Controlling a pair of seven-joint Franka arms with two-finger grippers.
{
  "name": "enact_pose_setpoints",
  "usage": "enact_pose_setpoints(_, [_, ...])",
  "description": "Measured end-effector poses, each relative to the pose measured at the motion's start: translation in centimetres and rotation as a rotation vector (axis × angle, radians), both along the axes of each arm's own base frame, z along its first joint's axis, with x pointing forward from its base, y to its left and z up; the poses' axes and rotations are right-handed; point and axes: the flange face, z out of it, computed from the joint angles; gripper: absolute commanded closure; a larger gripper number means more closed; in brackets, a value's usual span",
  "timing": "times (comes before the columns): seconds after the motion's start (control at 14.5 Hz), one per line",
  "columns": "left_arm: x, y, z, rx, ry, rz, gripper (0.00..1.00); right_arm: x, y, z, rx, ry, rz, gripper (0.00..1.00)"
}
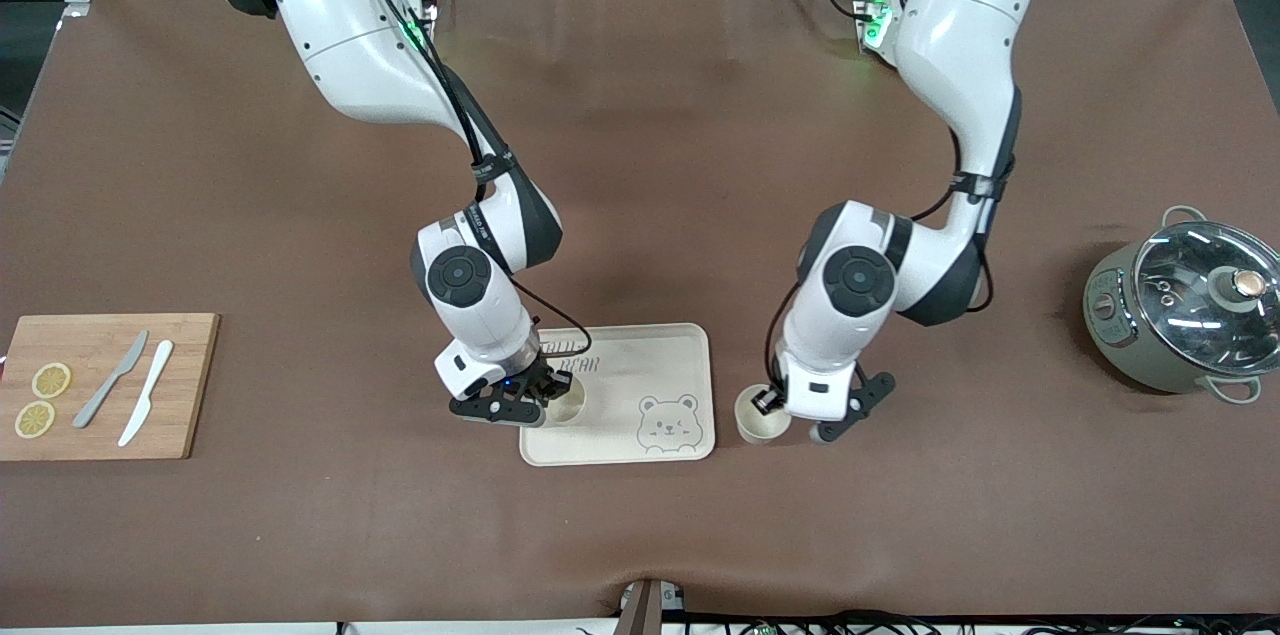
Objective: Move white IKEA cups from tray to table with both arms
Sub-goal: 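Carry the cups off the tray, each gripper moving outward from the other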
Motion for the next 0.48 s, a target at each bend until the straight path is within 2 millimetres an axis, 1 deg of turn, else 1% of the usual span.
enact_pose_setpoints(0.07, [0.5, 1.2, 0.5, 0.004, -0.002, -0.006, 1.0, 0.4, -0.5, 1.0, -0.022, 0.042, -0.009, 1.0])
enact_pose_setpoints(0.14, [0.9, 2.2, 1.0, 0.006, -0.005, -0.008, 1.0, 1.0, -1.1, 2.6, -0.039, 0.073, -0.02, 1.0])
enact_pose_setpoints(0.21, [1.3, 3.3, 1.6, 0.008, -0.006, -0.002, 1.0, 1.8, -2.1, 4.6, -0.05, 0.097, -0.028, 1.0])
enact_pose_setpoints(0.28, [1.7, 4.5, 2.1, 0.012, -0.004, 0.001, 1.0, 2.6, -3.6, 6.4, -0.059, 0.114, -0.017, 1.0])
enact_pose_setpoints(0.35, [2.0, 5.7, 2.5, 0.018, 0.0, -0.004, 1.0, 3.4, -5.5, 8.2, -0.066, 0.12, 0.01, 1.0])
enact_pose_setpoints(0.41, [2.3, 7.0, 2.8, 0.026, 0.007, -0.016, 1.0, 4.3, -7.8, 10.1, -0.069, 0.114, 0.045, 1.0])
enact_pose_setpoints(0.48, [2.5, 8.2, 3.0, 0.035, 0.017, -0.031, 1.0, 5.2, -10.6, 11.8, -0.072, 0.106, 0.086, 1.0])
